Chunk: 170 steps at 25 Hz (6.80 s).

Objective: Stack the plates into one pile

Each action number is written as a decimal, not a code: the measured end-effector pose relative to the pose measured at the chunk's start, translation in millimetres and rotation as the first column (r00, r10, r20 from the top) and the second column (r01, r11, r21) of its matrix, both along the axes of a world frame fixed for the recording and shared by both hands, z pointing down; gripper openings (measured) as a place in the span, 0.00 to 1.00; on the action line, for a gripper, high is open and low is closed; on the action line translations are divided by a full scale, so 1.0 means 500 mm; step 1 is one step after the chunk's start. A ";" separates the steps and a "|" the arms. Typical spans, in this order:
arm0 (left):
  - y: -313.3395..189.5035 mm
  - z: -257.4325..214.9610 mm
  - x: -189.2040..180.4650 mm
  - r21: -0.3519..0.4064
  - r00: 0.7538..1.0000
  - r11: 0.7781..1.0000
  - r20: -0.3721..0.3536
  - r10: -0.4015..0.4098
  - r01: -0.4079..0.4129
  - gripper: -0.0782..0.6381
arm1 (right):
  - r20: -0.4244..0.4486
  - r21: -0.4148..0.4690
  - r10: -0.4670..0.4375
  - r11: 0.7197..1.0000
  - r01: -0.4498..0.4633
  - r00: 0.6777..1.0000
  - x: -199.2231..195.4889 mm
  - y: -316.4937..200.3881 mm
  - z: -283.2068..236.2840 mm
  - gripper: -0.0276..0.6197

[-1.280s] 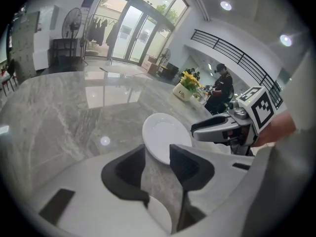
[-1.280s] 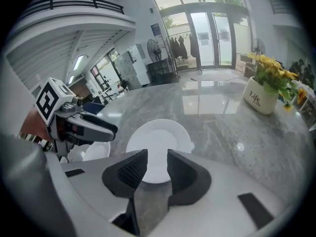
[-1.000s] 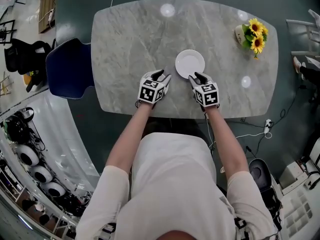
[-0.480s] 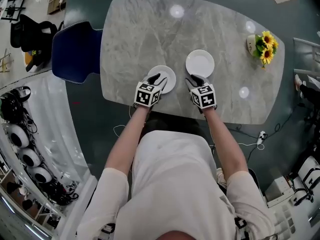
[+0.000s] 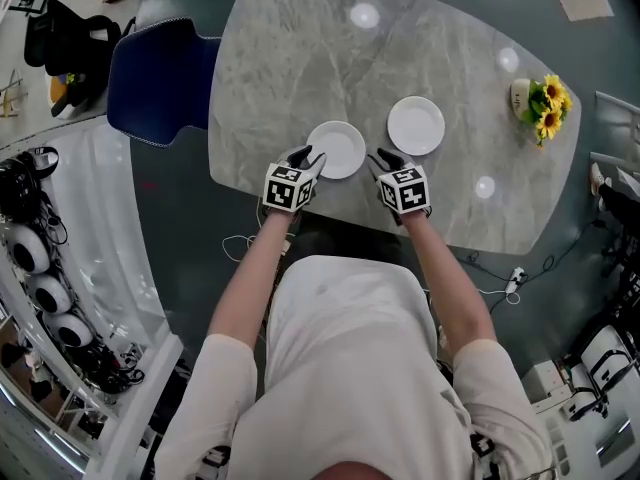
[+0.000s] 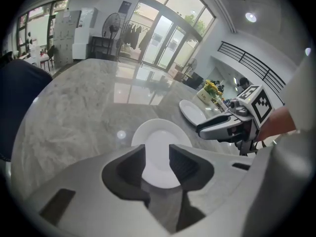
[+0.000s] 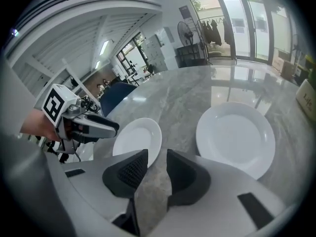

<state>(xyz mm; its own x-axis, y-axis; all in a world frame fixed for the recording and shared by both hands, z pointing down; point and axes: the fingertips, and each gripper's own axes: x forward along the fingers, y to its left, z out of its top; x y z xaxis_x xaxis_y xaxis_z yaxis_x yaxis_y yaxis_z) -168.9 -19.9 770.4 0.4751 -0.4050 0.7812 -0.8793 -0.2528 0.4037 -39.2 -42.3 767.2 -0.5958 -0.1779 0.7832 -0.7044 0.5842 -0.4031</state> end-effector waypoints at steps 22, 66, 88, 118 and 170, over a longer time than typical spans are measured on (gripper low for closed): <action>0.034 0.073 -0.039 -0.048 0.998 0.997 0.041 -0.056 0.058 0.31 | 0.005 -0.129 0.169 0.977 -0.167 0.986 -0.048 0.022 0.061 0.18; -0.143 0.014 0.260 -0.003 0.973 0.973 -0.030 0.230 -0.230 0.29 | 0.027 -0.073 0.570 0.821 -0.567 0.822 0.266 -0.096 0.000 0.16; -0.201 0.012 0.361 0.048 0.933 0.934 -0.045 0.357 -0.355 0.45 | -0.037 0.071 0.524 0.851 -0.521 0.851 0.328 -0.151 0.000 0.26; -0.063 -0.278 0.257 0.284 0.988 0.946 0.007 0.157 -0.153 0.39 | 0.051 0.256 0.286 0.922 -0.290 0.957 0.335 -0.020 -0.284 0.24; -0.007 -0.869 0.055 0.711 0.977 0.700 -0.093 0.192 -0.070 0.12 | 0.276 0.703 0.216 0.618 -0.350 0.936 0.253 0.047 -0.889 0.09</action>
<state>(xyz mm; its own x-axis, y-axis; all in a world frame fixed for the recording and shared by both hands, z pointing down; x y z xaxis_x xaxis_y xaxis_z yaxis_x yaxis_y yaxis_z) -141.4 -23.5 336.0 0.6496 -0.7300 0.2123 -0.7603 -0.6233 0.1831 87.5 -19.0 322.5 -0.5104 -0.8305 0.2230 -0.8566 0.5137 -0.0477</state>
